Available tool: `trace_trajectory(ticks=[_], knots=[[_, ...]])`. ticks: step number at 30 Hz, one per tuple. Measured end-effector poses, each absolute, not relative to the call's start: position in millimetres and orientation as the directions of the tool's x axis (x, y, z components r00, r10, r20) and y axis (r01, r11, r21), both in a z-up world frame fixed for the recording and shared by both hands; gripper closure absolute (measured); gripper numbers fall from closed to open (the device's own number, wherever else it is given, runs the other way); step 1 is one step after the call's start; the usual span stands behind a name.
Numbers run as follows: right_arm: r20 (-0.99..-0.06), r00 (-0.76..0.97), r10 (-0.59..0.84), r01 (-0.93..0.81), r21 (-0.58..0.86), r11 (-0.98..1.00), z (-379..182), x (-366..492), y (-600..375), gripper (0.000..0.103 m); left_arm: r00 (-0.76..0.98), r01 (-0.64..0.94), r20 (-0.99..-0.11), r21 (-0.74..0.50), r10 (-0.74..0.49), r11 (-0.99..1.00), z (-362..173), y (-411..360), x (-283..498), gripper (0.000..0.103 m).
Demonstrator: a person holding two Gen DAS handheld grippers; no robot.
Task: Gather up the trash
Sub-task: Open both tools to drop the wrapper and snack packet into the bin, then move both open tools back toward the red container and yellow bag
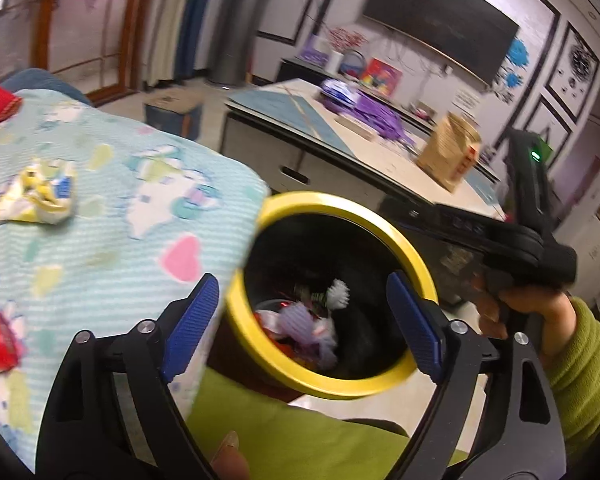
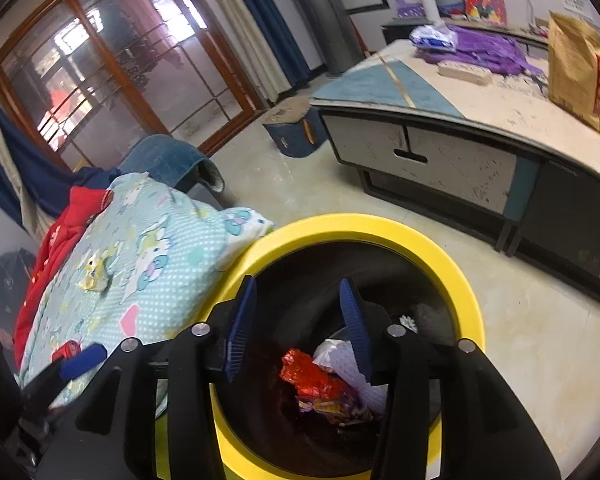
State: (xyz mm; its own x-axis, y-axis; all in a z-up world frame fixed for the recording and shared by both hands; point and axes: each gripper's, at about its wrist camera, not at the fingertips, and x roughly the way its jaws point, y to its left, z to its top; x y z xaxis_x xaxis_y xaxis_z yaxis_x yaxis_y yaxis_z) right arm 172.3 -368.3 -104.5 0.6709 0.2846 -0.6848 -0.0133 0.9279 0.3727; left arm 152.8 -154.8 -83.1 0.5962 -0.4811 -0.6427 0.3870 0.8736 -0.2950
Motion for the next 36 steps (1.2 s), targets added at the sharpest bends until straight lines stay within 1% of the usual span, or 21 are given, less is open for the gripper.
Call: trace_trajectory(ticks=[8, 11, 18, 21, 23, 26, 27, 29, 31, 36], knots=[[-0.595, 0.727, 0.343, -0.167, 0.332, 0.928, -72.6, 159.3, -321.9, 0.05, 0.682, 0.326, -0.601, -0.259, -0.416, 0.909, -67.5, -121.0, 143.8, 0.023], [-0.574, 0.732, 0.367, -0.215, 0.316, 0.924, -64.0, 155.5, -308.2, 0.049, 0.714, 0.304, -0.582, -0.243, -0.389, 0.921, -60.9, -107.2, 141.0, 0.023], [-0.572, 0.702, 0.425, -0.267, 0.341, 0.901, -56.8, 160.6, -283.5, 0.047, 0.772, 0.257, -0.544, -0.205, -0.329, 0.944, -45.4, -79.3, 133.0, 0.018], [-0.575, 0.686, 0.447, -0.294, 0.343, 0.892, -55.1, 163.7, -269.7, 0.045, 0.786, 0.241, -0.537, -0.187, -0.305, 0.952, -42.5, -68.0, 128.9, 0.013], [-0.577, 0.675, 0.46, -0.307, 0.347, 0.886, -55.0, 165.0, -261.7, 0.044, 0.791, 0.229, -0.54, -0.178, -0.289, 0.957, -41.8, -58.9, 128.3, 0.011], [-0.583, 0.653, 0.483, -0.334, 0.351, 0.875, -55.0, 168.8, -244.8, 0.042, 0.796, 0.204, -0.545, -0.164, -0.261, 0.965, -41.1, -46.6, 127.7, 0.011], [-0.585, 0.646, 0.49, -0.341, 0.352, 0.872, -55.5, 170.2, -240.3, 0.039, 0.8, 0.197, -0.545, -0.156, -0.251, 0.968, -41.3, -41.9, 127.2, 0.011], [-0.592, 0.629, 0.505, -0.358, 0.356, 0.863, -56.4, 173.2, -230.0, 0.037, 0.803, 0.185, -0.549, -0.142, -0.233, 0.972, -42.3, -35.0, 126.0, 0.011], [-0.598, 0.618, 0.51, -0.379, 0.342, 0.86, -56.4, 175.2, -216.9, 0.037, 0.8, 0.17, -0.56, -0.129, -0.214, 0.977, -45.0, -24.8, 125.3, 0.011], [-0.608, 0.597, 0.523, -0.424, 0.314, 0.849, -57.2, 179.7, -189.5, 0.032, 0.777, 0.132, -0.601, -0.131, -0.185, 0.983, -55.3, 2.7, 124.7, 0.011]])
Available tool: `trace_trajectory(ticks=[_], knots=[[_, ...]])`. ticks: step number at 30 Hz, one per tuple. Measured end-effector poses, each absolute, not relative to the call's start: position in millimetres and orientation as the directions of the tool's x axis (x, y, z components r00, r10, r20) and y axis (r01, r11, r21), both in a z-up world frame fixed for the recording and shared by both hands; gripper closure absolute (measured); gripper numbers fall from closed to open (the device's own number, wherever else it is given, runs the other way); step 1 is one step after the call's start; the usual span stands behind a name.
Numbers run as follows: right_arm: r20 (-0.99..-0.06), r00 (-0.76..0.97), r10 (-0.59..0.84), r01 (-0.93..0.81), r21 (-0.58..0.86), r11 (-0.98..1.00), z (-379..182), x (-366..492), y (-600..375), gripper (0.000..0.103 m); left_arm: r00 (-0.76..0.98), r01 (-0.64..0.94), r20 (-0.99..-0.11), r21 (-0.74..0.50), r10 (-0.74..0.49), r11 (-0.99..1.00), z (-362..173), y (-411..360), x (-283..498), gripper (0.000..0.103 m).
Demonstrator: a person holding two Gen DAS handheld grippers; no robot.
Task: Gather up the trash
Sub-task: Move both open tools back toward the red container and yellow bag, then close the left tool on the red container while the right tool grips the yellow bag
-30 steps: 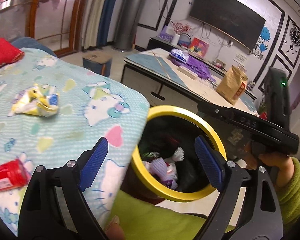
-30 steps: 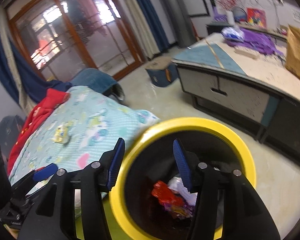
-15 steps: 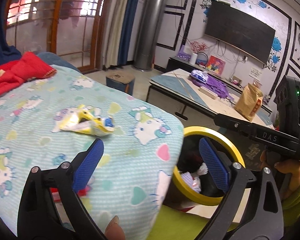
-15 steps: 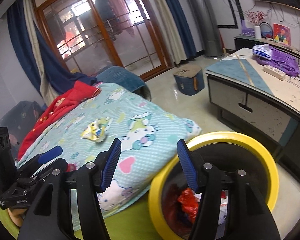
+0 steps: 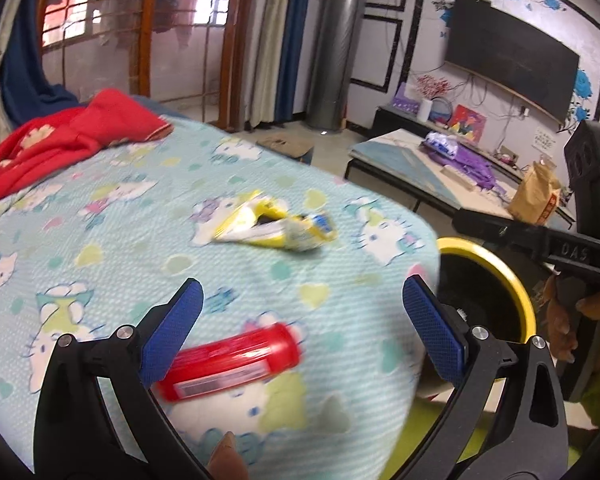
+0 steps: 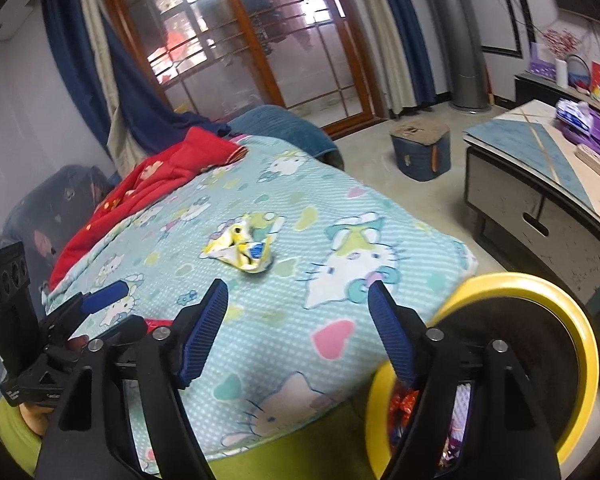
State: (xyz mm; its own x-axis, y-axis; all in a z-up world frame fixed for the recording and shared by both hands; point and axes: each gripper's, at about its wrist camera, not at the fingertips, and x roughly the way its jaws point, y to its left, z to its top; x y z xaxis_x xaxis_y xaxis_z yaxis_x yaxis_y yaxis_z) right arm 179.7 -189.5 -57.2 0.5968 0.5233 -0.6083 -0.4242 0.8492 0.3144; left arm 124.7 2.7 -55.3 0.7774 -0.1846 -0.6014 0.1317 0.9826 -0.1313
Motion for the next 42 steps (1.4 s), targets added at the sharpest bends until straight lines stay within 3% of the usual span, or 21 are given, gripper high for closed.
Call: trace_trajectory(ticks=[7, 14, 24, 28, 31, 32, 38, 42], knots=[[-0.636, 0.559, 0.532, -0.477, 0.278, 0.834, -67.0, 199.8, -149.9, 0.03, 0.721, 0.17, -0.67, -0.076, -0.177, 0.982, -67.0, 20.9, 126.1, 0.011], [-0.683, 0.511, 0.522, -0.5, 0.257, 0.827, -86.3, 227.8, -113.8, 0.028, 0.697, 0.271, -0.7, 0.055, -0.157, 0.961, -78.9, 10.5, 123.3, 0.011], [-0.732, 0.458, 0.505, -0.504, 0.255, 0.825, -114.3, 258.4, -77.7, 0.028, 0.628, 0.279, -0.753, -0.017, -0.196, 0.96, -97.9, 20.0, 129.3, 0.011], [-0.723, 0.443, 0.53, -0.493, 0.298, 0.818, -120.9, 267.2, -75.1, 0.03, 0.605, 0.267, -0.771, -0.037, -0.198, 0.963, -102.7, 22.5, 131.0, 0.025], [-0.712, 0.43, 0.554, -0.482, 0.338, 0.808, -125.2, 270.5, -76.5, 0.046, 0.596, 0.265, -0.776, -0.052, -0.206, 0.963, -104.7, 23.8, 130.6, 0.039], [-0.71, 0.427, 0.56, -0.478, 0.348, 0.806, -127.0, 270.5, -77.9, 0.057, 0.596, 0.268, -0.775, -0.054, -0.21, 0.962, -104.7, 23.6, 129.9, 0.041], [-0.69, 0.443, 0.572, -0.485, 0.352, 0.801, -128.4, 259.4, -87.5, 0.063, 0.594, 0.281, -0.778, -0.037, -0.205, 0.959, -104.8, 17.1, 127.6, 0.052], [-0.673, 0.466, 0.574, -0.457, 0.373, 0.808, -131.3, 246.5, -103.5, 0.066, 0.594, 0.281, -0.781, -0.023, -0.193, 0.959, -106.5, 13.7, 127.3, 0.064]])
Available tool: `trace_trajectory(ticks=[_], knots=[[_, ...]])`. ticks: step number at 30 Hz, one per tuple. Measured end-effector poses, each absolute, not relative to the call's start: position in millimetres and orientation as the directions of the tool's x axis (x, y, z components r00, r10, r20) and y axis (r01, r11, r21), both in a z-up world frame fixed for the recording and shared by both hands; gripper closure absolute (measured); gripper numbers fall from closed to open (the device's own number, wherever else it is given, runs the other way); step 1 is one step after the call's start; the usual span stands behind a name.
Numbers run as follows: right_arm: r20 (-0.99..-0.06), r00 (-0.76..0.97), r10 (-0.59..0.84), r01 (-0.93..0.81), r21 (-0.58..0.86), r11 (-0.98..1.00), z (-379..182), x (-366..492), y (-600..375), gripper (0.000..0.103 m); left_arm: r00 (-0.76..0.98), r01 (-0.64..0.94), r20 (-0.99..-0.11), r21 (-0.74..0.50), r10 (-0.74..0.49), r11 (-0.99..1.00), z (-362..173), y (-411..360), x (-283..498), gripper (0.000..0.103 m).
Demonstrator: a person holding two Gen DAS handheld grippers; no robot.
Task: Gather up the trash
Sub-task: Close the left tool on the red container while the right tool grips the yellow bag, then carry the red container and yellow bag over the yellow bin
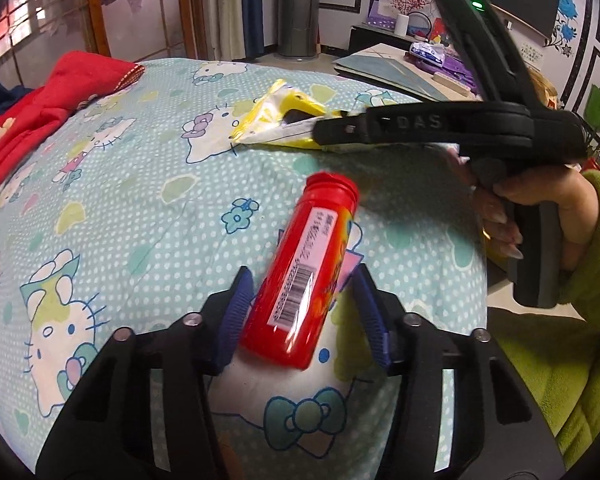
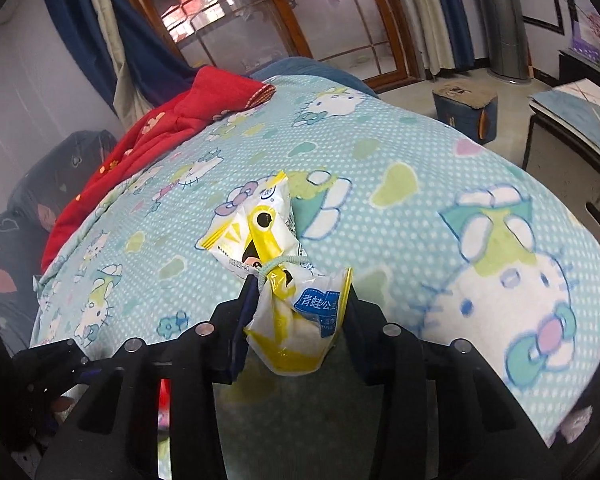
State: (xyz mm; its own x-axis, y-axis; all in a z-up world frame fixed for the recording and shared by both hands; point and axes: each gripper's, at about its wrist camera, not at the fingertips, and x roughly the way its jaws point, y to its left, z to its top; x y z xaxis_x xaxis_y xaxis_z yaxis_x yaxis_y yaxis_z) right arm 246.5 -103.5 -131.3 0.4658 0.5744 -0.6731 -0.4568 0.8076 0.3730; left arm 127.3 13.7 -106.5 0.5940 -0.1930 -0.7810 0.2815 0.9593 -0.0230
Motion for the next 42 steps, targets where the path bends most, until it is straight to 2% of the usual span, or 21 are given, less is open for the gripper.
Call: trace_trajectory(ticks=[7, 13, 42], knots=[[-0.671, 0.495, 0.552, -0.426, 0.367, 0.827, -127.0, 229.4, -127.3, 0.068, 0.604, 0.253, -0.775, -0.037, -0.188, 0.967, -105.2, 18.2, 127.6, 0.076], [-0.67, 0.525, 0.525, -0.388, 0.36, 0.848, -122.0, 222.9, -151.0, 0.069, 0.633, 0.227, -0.752, -0.047, -0.184, 0.973, -98.8, 19.0, 124.8, 0.08], [-0.661, 0.66, 0.358, -0.17, 0.333, 0.928, -93.6, 172.6, -296.5, 0.069, 0.679, 0.328, -0.658, -0.126, -0.326, 0.936, -60.6, -56.6, 121.1, 0.081]])
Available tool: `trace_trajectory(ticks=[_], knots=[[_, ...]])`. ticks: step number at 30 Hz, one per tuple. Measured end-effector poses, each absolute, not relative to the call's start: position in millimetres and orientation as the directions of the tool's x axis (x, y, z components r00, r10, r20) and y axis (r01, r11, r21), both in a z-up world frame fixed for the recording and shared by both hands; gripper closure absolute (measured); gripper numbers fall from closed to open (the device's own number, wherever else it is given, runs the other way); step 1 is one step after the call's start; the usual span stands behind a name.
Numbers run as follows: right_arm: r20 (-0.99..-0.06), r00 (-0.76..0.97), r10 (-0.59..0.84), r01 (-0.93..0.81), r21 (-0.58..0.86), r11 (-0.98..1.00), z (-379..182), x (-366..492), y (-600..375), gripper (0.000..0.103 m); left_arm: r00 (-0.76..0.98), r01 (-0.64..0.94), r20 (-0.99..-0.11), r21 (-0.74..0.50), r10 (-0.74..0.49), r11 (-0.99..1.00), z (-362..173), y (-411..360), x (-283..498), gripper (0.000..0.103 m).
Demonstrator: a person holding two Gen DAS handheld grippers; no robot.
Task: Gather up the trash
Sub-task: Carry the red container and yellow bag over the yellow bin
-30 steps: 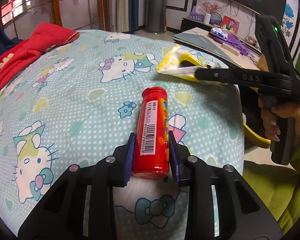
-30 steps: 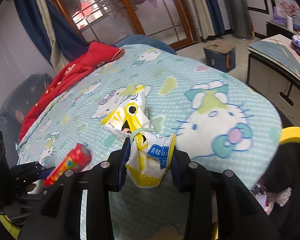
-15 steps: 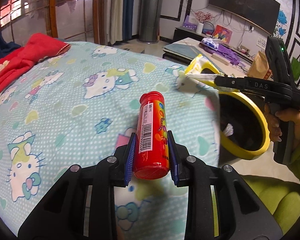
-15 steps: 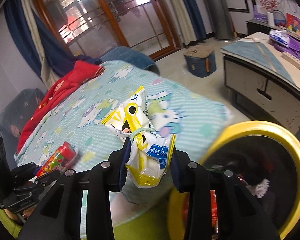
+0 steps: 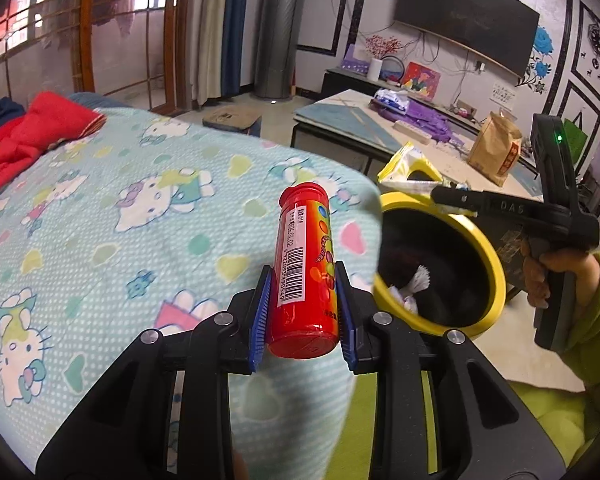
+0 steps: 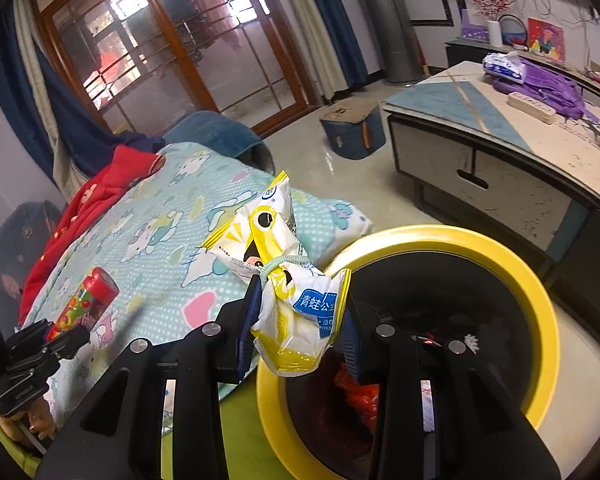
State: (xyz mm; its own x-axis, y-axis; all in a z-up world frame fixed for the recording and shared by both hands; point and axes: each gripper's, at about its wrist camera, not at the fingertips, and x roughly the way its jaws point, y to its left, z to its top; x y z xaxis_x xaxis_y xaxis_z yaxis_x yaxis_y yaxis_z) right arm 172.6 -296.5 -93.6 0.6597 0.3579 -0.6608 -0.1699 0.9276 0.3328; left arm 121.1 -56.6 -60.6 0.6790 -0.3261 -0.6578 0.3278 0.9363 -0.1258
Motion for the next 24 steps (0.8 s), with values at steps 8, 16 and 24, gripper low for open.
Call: trace_trajectory(ticks=[8, 16, 24], knots=[[-0.63, 0.71, 0.314, -0.145, 0.305, 0.941, -79.4, 154.1, -316.7, 0.069, 0.695, 0.37, -0.624, -0.114, -0.356, 0.922, -48.0, -88.8, 116.6, 0.081], [-0.609, 0.738, 0.292, -0.124, 0.303, 0.945, -71.2, 142.4, -335.4, 0.069, 0.687, 0.423, -0.613, -0.099, -0.39, 0.901, -45.1, -118.7, 120.8, 0.08], [-0.61, 0.746, 0.268, -0.098, 0.297, 0.95, -72.7, 137.1, -350.6, 0.069, 0.655, 0.47, -0.621, -0.11, -0.429, 0.876, -51.4, -142.7, 127.1, 0.08]])
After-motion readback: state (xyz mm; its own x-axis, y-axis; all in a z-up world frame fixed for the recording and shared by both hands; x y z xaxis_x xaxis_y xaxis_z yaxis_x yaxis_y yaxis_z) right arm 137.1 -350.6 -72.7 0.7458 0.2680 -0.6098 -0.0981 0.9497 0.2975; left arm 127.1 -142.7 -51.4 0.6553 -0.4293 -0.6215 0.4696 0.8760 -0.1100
